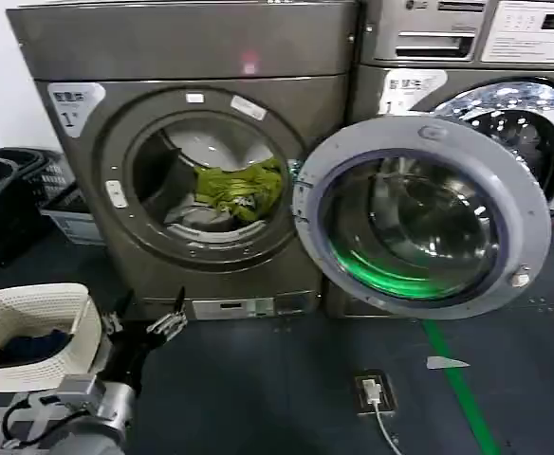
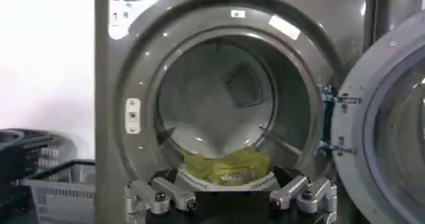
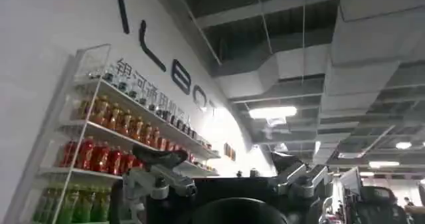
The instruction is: Grasp the clothes from the dryer.
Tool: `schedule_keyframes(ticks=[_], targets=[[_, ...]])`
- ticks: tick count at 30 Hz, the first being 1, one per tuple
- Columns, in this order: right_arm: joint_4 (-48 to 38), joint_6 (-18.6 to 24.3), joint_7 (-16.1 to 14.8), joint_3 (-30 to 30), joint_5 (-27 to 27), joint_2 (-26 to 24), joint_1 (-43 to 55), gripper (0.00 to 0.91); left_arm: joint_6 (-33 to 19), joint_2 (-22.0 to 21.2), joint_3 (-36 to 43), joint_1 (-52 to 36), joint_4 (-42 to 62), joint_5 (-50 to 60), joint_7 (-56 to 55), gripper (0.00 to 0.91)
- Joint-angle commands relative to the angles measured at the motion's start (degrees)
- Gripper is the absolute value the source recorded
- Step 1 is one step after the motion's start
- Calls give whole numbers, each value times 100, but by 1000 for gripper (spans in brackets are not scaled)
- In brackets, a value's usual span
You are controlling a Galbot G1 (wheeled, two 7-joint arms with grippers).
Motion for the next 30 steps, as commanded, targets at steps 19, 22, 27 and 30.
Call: schedule_keyframes(ticks=[19, 22, 27, 30], targets=[[29, 414, -268, -45, -2, -9, 2, 907, -38, 27, -42, -41, -76, -10, 14, 907], [17, 468, -305, -63, -23, -2, 9, 907, -37, 35, -71, -54, -59, -13, 13, 907], [3, 658, -298, -137, -39, 26, 33, 907, -39, 25, -72, -61, -35, -9, 15, 907], [-9, 686, -292, -133, -39, 25, 28, 907, -37, 39, -87, -80, -18, -20, 15, 907]])
